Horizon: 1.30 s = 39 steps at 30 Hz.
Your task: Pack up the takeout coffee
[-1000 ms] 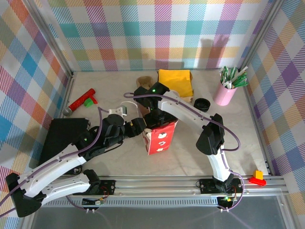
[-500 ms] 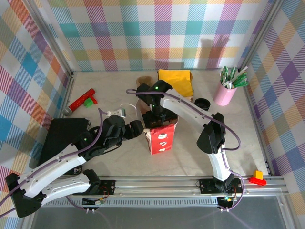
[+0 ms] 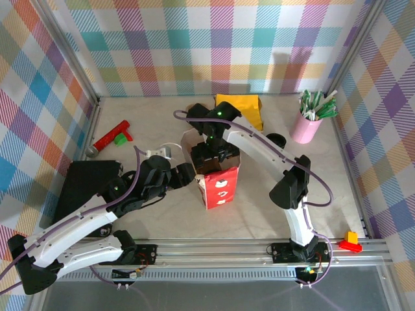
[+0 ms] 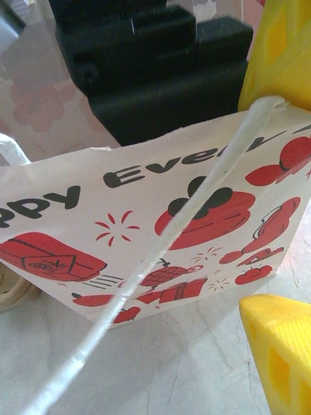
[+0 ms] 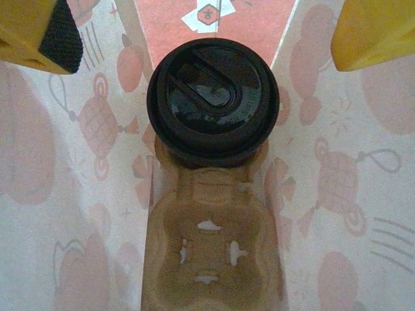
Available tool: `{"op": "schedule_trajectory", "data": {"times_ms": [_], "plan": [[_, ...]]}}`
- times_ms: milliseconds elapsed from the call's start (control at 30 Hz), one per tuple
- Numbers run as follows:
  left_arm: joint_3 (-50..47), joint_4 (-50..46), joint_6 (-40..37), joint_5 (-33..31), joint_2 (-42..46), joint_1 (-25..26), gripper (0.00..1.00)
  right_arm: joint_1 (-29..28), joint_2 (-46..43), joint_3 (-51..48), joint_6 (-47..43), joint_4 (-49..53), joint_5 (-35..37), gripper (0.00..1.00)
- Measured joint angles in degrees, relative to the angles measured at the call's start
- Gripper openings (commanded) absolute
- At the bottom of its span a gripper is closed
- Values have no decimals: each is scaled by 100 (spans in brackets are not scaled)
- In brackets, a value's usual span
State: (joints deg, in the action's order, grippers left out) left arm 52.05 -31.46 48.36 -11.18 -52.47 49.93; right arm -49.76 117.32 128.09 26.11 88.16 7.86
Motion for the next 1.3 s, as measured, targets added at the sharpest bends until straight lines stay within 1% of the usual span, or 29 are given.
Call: {"op": "schedule_trajectory", "data": {"times_ms": [467,667,967,1133,1300], "plan": [[262,-164,-68,0,-151,0,71,39,-420,72,-20,-81,-238,99],[442,-179,-149,2,-278,0,71,79,-748,133,-111,-179,-363,100],[745,-334,-282,2,-479,0,74,227,-1364,216,-236,-413,-649,98],[988,-461,-426,2,-535,0,79,498,-1794,225,-306,-616,-813,97],[1335,-634,-614,-42,-636,0,82,1178,-2256,216,-310,-752,-791,96]]}}
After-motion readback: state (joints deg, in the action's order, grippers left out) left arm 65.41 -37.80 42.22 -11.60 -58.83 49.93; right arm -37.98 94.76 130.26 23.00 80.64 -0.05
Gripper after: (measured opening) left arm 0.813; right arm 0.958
